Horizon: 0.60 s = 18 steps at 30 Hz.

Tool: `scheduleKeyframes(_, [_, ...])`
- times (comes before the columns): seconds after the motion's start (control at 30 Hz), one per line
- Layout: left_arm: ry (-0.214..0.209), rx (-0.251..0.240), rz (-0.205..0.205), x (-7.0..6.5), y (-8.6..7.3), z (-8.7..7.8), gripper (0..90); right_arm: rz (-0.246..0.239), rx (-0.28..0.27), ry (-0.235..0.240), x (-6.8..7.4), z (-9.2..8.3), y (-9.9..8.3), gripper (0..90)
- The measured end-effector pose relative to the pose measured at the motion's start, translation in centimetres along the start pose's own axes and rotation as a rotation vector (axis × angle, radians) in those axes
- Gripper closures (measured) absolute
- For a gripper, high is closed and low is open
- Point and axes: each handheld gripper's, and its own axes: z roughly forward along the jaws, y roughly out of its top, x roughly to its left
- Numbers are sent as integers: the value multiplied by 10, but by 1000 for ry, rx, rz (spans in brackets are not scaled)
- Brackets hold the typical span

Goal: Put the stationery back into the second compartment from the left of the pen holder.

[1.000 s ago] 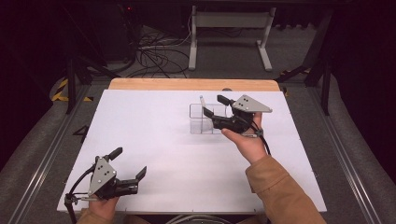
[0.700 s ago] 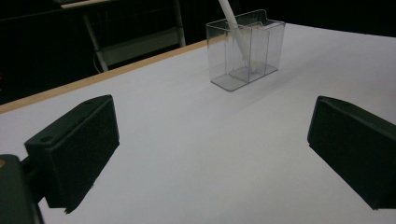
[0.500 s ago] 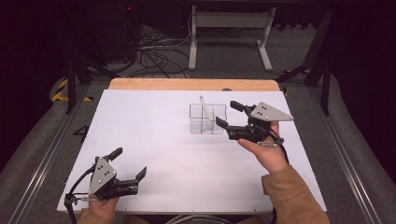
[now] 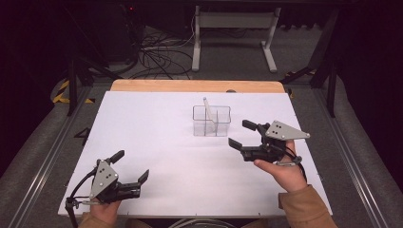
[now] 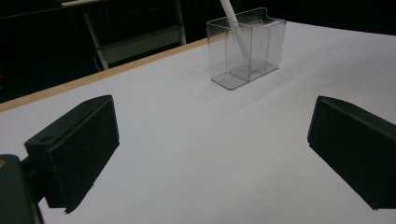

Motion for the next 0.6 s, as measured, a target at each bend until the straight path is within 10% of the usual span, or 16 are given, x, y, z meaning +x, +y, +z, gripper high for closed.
scheduleKeyframes(0.6, [2, -3, 7, 0, 0, -1, 28, 30, 34, -13, 1, -28, -49, 144])
